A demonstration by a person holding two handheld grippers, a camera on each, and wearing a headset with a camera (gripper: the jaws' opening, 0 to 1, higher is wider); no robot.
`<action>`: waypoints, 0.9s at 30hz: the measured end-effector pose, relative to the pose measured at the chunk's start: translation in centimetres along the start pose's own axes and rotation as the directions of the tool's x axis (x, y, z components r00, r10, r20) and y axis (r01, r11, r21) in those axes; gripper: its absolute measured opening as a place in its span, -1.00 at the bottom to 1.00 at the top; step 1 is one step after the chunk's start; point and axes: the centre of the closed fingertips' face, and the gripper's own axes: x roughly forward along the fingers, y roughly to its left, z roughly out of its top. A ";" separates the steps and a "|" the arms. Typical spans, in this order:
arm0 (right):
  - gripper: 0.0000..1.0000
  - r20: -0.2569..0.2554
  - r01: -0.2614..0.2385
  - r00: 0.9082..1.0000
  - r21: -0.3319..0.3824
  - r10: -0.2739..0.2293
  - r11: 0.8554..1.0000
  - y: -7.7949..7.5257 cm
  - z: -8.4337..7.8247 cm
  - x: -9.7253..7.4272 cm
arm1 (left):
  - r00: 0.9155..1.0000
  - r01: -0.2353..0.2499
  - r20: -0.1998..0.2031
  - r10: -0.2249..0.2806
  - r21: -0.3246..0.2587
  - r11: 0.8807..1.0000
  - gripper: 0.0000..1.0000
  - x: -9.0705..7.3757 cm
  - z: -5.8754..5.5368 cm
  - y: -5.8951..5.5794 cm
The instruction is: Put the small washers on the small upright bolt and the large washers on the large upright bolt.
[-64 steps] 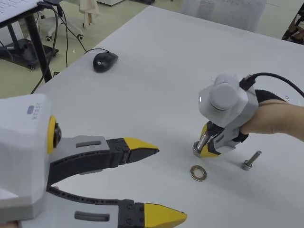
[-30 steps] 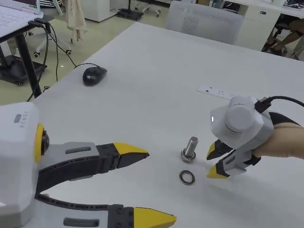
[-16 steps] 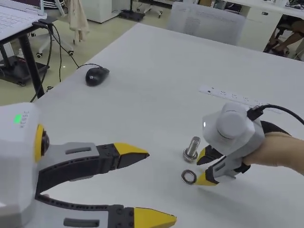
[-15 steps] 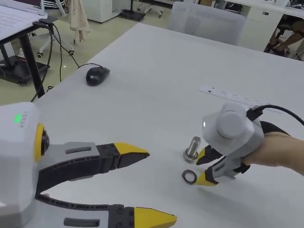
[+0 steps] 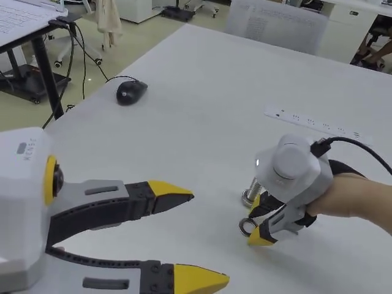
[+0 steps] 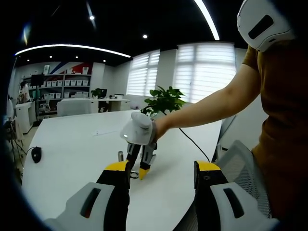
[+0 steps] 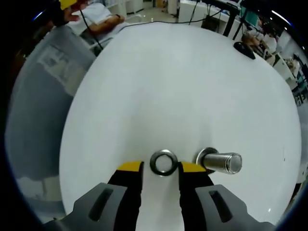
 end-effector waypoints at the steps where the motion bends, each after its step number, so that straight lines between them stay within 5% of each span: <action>1: -0.39 0.002 0.000 1.000 0.002 0.000 1.000 0.0 0.0 0.0 | 1.000 0.001 -0.001 -0.001 -0.001 1.000 0.04 0.0 0.0 0.0; 19: -0.56 -0.011 0.031 0.999 0.016 -0.031 0.999 -0.2 0.2 0.1 | 1.000 0.011 -0.009 -0.011 0.005 1.000 0.04 0.3 -0.1 -0.3; 27: -0.57 -0.046 0.014 0.999 -0.012 -0.015 1.000 1.1 -0.7 -0.8 | 1.000 0.010 -0.015 -0.010 0.006 1.000 0.05 0.2 -0.2 -0.3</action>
